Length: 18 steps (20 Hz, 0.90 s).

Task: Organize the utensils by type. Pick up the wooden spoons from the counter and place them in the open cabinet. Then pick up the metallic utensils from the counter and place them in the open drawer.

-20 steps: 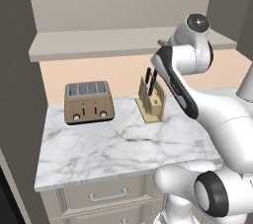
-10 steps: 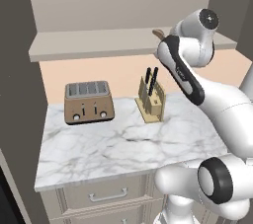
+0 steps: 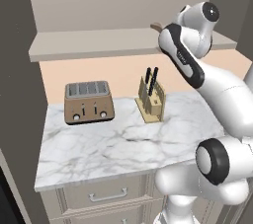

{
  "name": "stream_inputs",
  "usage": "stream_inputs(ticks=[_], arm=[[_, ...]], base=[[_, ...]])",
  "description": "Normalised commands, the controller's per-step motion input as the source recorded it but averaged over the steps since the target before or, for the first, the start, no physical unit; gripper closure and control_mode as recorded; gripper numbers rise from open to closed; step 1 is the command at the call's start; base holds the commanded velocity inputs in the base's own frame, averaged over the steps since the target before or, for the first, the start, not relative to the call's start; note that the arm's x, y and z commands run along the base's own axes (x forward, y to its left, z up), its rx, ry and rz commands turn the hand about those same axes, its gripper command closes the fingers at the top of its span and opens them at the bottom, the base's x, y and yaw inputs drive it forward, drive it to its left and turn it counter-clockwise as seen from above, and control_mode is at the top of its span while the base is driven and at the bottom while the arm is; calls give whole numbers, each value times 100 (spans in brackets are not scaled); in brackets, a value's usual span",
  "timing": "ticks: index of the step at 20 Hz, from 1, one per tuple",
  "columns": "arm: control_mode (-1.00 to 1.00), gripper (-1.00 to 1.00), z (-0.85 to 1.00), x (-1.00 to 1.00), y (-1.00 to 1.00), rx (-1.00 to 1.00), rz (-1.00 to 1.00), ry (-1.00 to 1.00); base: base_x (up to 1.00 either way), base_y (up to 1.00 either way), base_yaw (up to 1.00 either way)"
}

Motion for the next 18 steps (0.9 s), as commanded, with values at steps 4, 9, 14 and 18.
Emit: stream_inputs(ticks=[4,9,14,18], arm=[[-100,100,3,32,4,-6,1,4],[-100,100,0,31,13,-1,0,0],[-100,100,-3,36,4,0,0,-1],[-100,100,-3,37,0,0,2,0]], base=[[0,0,0],[0,0,0],[0,0,0],[0,0,0]])
